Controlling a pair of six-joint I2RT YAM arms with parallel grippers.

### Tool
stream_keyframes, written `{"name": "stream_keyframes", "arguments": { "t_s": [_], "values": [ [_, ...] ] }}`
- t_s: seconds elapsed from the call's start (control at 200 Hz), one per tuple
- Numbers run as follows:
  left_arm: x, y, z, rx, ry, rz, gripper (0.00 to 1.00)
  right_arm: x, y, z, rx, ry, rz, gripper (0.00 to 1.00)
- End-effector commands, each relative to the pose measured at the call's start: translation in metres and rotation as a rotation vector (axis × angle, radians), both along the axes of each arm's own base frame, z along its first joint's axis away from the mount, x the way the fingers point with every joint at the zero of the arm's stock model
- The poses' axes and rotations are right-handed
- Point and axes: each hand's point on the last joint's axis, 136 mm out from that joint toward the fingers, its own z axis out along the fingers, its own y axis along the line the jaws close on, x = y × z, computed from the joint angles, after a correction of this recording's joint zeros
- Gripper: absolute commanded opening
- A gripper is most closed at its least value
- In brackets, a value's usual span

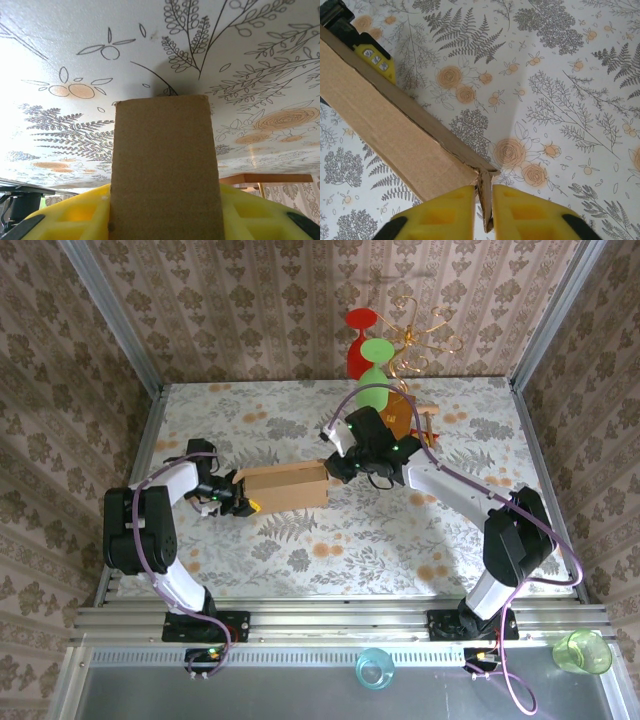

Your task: Fold the paper box

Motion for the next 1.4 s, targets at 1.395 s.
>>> {"name": "stream_keyframes", "arguments": {
  "t_s": [1.395],
  "values": [
    [-0.014, 0.028, -0.026, 0.204, 0.107, 0.022, 0.00, -0.003, -0.002, 0.001, 0.011, 0.036, -0.126, 0.20]
  ]
}}
